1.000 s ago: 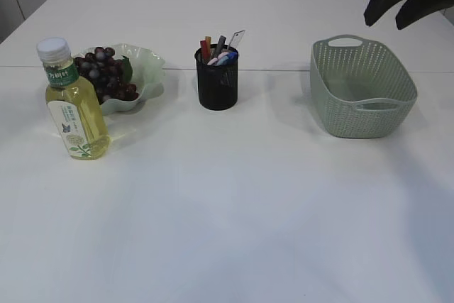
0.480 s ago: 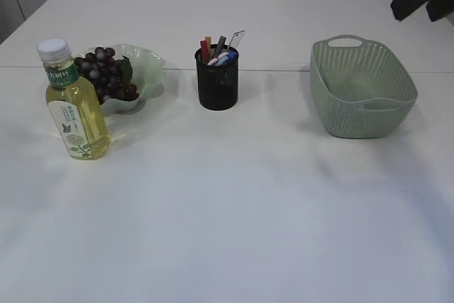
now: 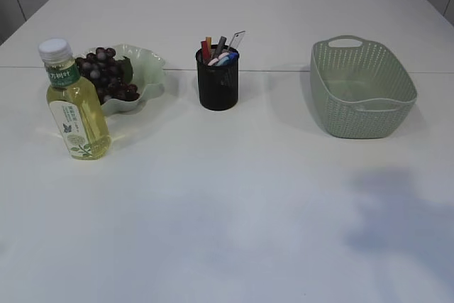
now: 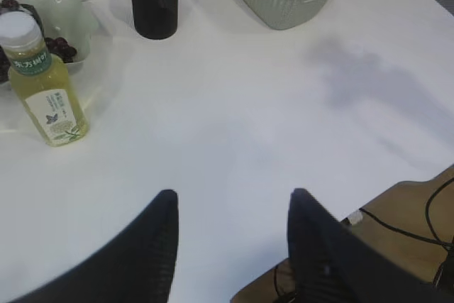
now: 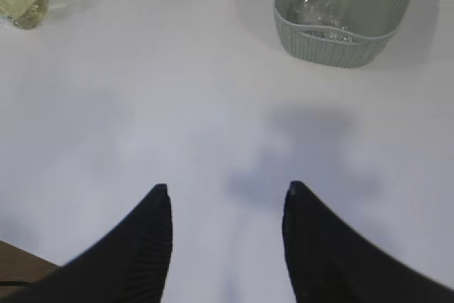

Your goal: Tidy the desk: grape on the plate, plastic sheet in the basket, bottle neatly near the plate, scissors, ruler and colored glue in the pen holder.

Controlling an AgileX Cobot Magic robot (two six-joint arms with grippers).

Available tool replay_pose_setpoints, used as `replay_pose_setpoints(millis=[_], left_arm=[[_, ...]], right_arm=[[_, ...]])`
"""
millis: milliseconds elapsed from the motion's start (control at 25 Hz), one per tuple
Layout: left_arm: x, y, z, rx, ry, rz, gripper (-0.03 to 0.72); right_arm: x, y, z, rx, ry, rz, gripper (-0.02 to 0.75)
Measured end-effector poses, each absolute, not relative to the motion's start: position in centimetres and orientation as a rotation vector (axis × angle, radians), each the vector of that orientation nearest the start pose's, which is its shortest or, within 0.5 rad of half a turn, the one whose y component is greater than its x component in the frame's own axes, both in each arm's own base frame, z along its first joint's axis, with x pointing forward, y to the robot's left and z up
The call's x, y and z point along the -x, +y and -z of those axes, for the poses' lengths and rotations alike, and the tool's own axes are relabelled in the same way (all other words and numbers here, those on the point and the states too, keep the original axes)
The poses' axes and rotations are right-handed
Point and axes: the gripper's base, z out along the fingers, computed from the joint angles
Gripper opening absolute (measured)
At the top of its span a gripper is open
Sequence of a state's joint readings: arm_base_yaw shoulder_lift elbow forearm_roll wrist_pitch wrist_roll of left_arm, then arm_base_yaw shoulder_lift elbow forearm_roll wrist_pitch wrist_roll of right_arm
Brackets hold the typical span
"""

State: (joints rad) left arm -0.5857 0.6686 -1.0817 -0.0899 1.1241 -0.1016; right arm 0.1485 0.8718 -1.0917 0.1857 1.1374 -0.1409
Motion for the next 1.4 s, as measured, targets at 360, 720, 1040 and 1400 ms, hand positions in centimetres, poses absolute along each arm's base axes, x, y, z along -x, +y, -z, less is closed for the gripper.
replay_pose_setpoints(millis=[360,720,1040,1400], left_arm=[[-0.9,-1.5,-36.4,-0.651,2.004,0.447,0.369],[1.7,0.3,-29.3,-0.696,1.95,0.4,0.369],[1.1,0.0,-28.1,-0.706,1.979,0.39,0.369],[0.7,0.5,-28.1,-0.605,2.008,0.357,0.369]], right_arm=[[-3.7,2.1,-34.9,0.349,2.175,-0.216,0.405],[0.6,1.6,-31.2,0.466,2.008,-0.156,0.405],[1.8,1.5,-28.3,0.476,1.979,-0.157,0.405],[1.6,1.5,-27.2,0.489,2.046,-0.158,0.405]])
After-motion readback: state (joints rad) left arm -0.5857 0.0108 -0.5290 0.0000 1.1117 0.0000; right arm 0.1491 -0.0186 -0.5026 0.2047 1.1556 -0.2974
